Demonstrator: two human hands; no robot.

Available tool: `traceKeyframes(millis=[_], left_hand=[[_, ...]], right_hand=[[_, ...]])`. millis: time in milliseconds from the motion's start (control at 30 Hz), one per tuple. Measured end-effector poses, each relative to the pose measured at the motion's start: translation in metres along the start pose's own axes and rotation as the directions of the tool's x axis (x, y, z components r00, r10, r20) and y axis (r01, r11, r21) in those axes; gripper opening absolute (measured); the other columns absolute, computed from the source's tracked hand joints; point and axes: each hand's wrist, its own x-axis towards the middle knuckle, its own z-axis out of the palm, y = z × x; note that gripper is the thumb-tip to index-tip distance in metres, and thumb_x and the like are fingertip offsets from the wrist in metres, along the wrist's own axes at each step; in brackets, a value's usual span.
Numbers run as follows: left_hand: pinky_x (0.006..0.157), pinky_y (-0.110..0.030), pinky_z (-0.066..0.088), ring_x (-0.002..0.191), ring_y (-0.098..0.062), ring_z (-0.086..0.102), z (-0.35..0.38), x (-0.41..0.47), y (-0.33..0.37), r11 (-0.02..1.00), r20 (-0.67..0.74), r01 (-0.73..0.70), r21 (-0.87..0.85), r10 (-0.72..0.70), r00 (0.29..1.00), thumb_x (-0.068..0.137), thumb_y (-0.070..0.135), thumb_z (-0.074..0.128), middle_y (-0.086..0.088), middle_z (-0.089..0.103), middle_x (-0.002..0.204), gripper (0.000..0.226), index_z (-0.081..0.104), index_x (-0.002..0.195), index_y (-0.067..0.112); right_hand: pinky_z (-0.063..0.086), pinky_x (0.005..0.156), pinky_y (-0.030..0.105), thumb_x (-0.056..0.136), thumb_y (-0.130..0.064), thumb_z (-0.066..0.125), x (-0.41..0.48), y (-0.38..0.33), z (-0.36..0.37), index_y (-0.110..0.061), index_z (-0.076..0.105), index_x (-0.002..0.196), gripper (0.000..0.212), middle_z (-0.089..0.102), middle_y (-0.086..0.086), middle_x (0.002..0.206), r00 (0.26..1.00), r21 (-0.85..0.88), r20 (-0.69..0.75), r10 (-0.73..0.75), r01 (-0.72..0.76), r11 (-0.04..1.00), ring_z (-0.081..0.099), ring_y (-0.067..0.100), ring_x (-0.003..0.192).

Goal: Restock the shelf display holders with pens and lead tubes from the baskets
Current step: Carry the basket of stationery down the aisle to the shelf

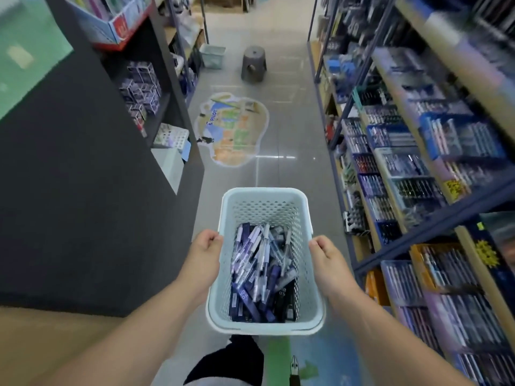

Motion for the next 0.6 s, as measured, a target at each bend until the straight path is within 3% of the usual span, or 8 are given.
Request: traceKeyframes(millis=[300,600], left_hand=[[0.072,-0.036,0.039,0.077,-0.021,0.044,0.011,0.180,0.126,0.997,0.076,-0.069,0.042,0.065,0.995,0.106,0.030,0.045,-0.008,0.052,0.086,0.023,0.053,0.096,0.012],[0.067,-0.033,0.036,0.073,-0.018,0.042,0.056,0.370,0.226,0.995,0.010,-0.068,0.073,0.067,0.998,0.106,0.029,0.046,-0.006,0.048,0.081,0.022,0.053,0.092,0.013]], right_hand=[[0.035,0.065,0.034,0.108,-0.036,0.040,0.170,-0.112,-0.018,-0.005,0.050,0.094,0.035,0.048,0.005,0.079,1.000,0.001,-0.027,0.009,-0.009,1.000,0.043,0.016,0.070],[0.035,0.063,0.034,0.107,-0.036,0.041,0.389,-0.181,-0.035,-0.008,0.050,0.092,0.034,0.049,0.003,0.077,0.999,0.013,-0.013,-0.030,0.030,0.999,0.043,0.015,0.069]])
